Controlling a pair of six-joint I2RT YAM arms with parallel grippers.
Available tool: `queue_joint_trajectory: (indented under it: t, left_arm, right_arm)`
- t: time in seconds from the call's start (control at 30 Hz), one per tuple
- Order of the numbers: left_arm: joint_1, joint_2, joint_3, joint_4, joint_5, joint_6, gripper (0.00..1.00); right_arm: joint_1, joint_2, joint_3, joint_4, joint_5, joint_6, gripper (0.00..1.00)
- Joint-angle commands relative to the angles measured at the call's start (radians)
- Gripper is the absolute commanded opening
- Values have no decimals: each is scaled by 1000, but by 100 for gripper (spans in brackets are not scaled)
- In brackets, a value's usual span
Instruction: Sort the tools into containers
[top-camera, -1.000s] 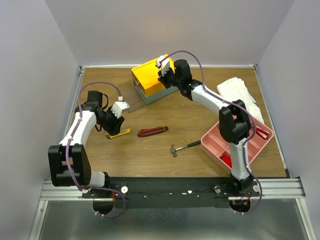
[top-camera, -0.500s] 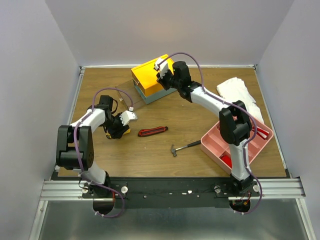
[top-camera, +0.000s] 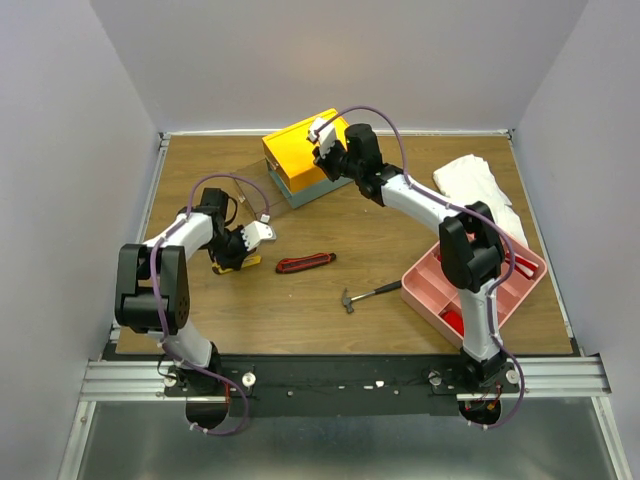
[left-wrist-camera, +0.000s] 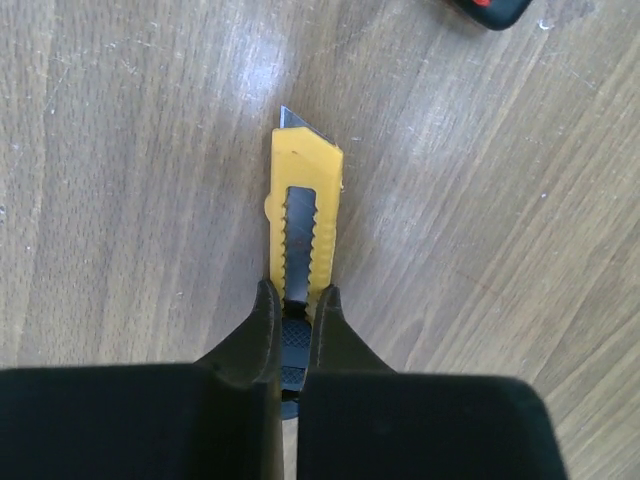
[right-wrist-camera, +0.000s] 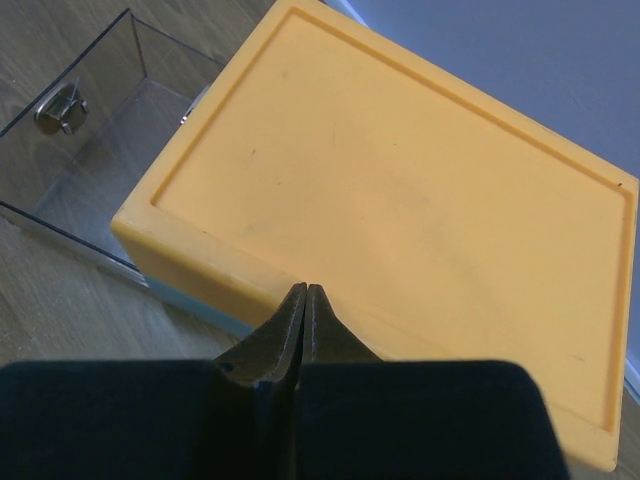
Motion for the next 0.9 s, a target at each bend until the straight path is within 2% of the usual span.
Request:
queue_joint_trajectory:
  t: [0.0,0.17,0.37,0.43,0.63,0.73,0.87]
  left_arm:
    - [-5,-27,52,-141,74,56,0]
    - [-5,-113,275,-228,255,-77,0]
    - [-5,-29,486,-158,419,-347,0]
    - [-4,0,512,-76,437,-435,0]
    - [14,94,540,226,365,-849,0]
    - [63,111,501,411,358,-1142,0]
    - [82,134,449,592,341,-1361,0]
  right_arm:
    - [11,22,-58,-167,32,-10,7]
    - [11,16,-64,-164,39,-12,7]
    - [12,17,-66,-164,43,-20,7]
    - [11,14,-66,-164,49,-23,7]
    - [11,-4,-87,-161,59,-39,7]
    - [11,-12,-100,-155,66,-47,7]
    - [11,-17,-109,-150,74,-53,7]
